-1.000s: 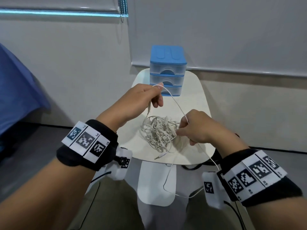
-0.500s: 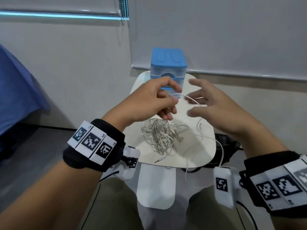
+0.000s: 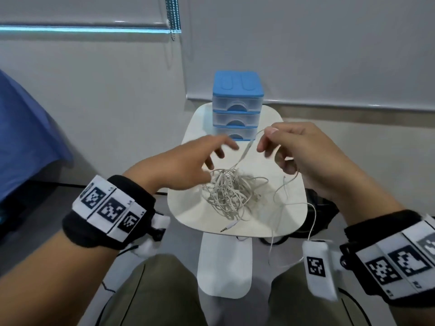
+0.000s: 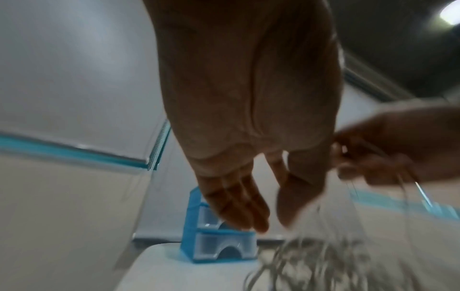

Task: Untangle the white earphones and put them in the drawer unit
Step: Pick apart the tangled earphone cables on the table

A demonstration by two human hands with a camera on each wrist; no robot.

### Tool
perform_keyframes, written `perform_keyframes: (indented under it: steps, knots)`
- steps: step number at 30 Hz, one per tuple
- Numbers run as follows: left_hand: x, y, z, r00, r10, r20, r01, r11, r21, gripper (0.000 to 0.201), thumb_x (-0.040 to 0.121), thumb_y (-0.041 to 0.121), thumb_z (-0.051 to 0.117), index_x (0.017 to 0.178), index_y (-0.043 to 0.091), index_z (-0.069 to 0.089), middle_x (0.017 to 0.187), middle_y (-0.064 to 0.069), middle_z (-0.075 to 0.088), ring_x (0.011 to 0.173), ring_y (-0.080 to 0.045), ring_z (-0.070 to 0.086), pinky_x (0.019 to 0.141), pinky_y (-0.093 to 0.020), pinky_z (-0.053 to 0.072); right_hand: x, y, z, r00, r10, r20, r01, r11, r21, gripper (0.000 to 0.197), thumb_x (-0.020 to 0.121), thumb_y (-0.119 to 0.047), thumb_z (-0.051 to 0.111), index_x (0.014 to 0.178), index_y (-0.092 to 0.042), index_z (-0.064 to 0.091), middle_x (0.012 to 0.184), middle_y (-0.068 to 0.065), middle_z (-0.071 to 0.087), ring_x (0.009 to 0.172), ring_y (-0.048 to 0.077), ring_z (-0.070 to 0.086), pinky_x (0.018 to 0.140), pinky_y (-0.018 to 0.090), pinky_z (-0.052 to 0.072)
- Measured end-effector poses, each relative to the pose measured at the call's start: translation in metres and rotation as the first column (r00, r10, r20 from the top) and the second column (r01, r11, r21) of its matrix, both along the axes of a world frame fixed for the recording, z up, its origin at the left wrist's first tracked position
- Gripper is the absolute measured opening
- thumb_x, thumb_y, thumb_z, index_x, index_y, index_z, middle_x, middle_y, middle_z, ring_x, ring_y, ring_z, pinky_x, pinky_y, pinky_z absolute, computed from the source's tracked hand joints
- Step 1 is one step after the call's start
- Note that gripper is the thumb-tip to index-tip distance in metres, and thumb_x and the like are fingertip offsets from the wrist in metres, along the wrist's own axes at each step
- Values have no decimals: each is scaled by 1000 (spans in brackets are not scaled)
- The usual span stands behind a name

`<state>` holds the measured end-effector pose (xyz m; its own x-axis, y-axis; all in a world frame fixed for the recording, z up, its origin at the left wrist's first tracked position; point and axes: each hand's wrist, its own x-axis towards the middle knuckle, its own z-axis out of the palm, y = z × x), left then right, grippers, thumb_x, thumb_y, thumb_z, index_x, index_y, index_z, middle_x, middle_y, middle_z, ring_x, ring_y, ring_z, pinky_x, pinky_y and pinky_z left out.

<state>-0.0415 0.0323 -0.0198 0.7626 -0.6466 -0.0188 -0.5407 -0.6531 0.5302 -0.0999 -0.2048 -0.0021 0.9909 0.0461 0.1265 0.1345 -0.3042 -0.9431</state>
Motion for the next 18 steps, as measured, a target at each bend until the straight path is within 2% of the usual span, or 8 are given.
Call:
perform_keyframes:
  steps: [3, 6, 8, 10, 11, 13, 15, 18]
  knots:
    - [2, -5, -14, 994, -64, -92, 88, 955, 284, 93, 82, 4, 78, 149, 48, 32, 131, 6, 41, 111, -18, 54, 97, -36, 49, -2, 0, 5, 999, 2, 39, -9, 984, 180, 28, 94, -18, 57, 73, -3, 65, 95, 4, 76, 83, 17, 66, 58, 28, 36]
    - [10, -16, -21, 990, -82, -112, 113, 945, 306, 91, 76, 9, 83, 147, 42, 38, 135, 6, 35, 107, -19, 51, 97, -35, 48, -2, 0, 8, 999, 42, -10, -33, 890, 454, 27, 94, -17, 49, 69, -8, 49, 115, 12, 76, 112, 22, 72, 53, 23, 38]
    - [16, -21, -22, 991, -118, -69, 134, 937, 323, 66, 79, 15, 81, 132, 37, 48, 131, 4, 40, 107, -22, 54, 98, -41, 49, -2, -4, 10, 997, 45, -66, 5, 786, 618, 30, 98, -17, 41, 68, -15, 36, 117, 19, 75, 114, 29, 72, 50, 19, 44]
    - [20, -24, -20, 989, -142, -35, 145, 928, 342, 42, 83, 17, 75, 110, 38, 51, 114, 7, 50, 99, -19, 57, 92, -43, 50, 0, -9, 11, 991, -24, -128, 104, 734, 671, 34, 100, -18, 39, 66, -17, 32, 93, 17, 77, 91, 30, 77, 49, 20, 48]
    - [22, -25, -19, 989, -144, -33, 146, 931, 334, 35, 85, 17, 73, 104, 38, 51, 104, 13, 55, 93, -12, 57, 87, -36, 50, 0, -11, 10, 984, -83, -156, 166, 738, 654, 36, 100, -19, 42, 65, -18, 33, 74, 11, 73, 70, 27, 74, 46, 21, 45]
    - [23, -25, -14, 989, -134, -54, 144, 946, 290, 26, 89, 17, 71, 99, 35, 55, 84, 25, 61, 76, 4, 56, 71, -19, 43, 1, -15, 6, 963, -216, -159, 267, 807, 527, 36, 99, -20, 50, 65, -19, 36, 52, 4, 51, 42, 21, 46, 41, 24, 27]
    - [23, -23, -10, 988, -121, -97, 141, 960, 242, 20, 90, 19, 72, 100, 33, 62, 79, 25, 65, 68, 6, 56, 66, -16, 41, 4, -20, 1, 960, -264, -94, 280, 906, 317, 30, 97, -20, 59, 71, -20, 42, 50, 2, 40, 40, 16, 27, 44, 25, 18]
    - [19, -21, -8, 980, -78, -182, 109, 980, 168, 18, 91, 24, 74, 106, 33, 68, 91, 11, 75, 77, -6, 66, 79, -27, 52, 5, -24, -6, 985, -150, -82, 150, 989, -7, 19, 92, -28, 73, 90, -18, 58, 57, 2, 41, 46, 15, 30, 47, 25, 22]
